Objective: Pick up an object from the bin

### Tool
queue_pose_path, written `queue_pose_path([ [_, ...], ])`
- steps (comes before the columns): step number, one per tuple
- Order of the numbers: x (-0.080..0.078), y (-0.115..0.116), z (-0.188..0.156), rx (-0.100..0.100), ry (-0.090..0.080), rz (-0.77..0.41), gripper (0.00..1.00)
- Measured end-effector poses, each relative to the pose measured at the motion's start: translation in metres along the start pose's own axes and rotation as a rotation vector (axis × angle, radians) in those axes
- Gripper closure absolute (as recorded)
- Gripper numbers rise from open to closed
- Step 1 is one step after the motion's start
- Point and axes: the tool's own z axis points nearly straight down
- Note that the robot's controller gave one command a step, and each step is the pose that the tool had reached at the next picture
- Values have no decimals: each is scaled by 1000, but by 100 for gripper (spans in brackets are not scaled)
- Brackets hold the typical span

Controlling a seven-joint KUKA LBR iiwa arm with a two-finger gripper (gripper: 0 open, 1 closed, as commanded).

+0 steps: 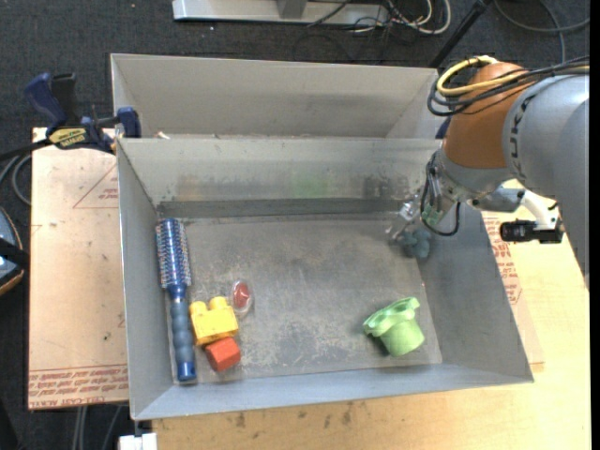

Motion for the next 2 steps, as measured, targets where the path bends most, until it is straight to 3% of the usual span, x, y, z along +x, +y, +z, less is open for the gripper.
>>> queue_pose_path([
  [1, -1, 1, -11, 1, 1, -2, 100],
  [2, -3, 3, -92, -4, -5, -5, 100],
])
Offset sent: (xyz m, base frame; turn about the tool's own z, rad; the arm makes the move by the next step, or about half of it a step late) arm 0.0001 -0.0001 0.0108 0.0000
